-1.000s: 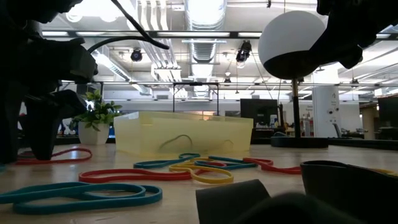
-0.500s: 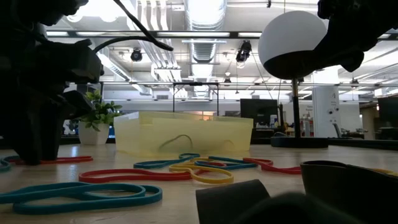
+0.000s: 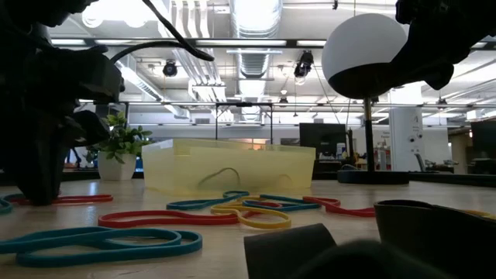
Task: Pick and place rubber bands into bin
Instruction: Put the red rubber band into the yellow bin
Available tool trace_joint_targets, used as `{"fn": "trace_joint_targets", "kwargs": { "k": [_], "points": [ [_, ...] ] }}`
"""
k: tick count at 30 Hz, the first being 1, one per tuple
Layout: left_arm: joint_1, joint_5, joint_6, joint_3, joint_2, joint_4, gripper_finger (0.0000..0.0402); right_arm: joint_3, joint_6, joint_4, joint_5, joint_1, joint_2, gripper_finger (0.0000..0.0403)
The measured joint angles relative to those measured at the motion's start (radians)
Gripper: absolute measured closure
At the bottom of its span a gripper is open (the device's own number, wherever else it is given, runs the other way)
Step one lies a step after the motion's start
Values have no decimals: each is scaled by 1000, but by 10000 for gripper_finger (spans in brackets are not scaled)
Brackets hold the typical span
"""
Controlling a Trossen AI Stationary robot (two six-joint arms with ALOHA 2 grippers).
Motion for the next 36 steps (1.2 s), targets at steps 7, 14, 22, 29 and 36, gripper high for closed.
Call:
{"fn": "trace_joint_targets", "kwargs": {
  "k": [7,14,22,29,36],
  "points": [
    [3,-144,26,13,-122,-9,401,0,-1,-1,1,0,0,346],
    [4,-237,53,20,-221,-3,401,-1,0,1,2,0,0,346],
    [18,-172,-34,8,-171,-161,394,-1,0,7,2,0,0,346],
    [17,-52,-53,8,-94,-85,311,-1,0,8,6,1,0,346],
    [18,-42,-58,8,-54,-78,214,-1,0,8,6,0,0,346]
  ]
}}
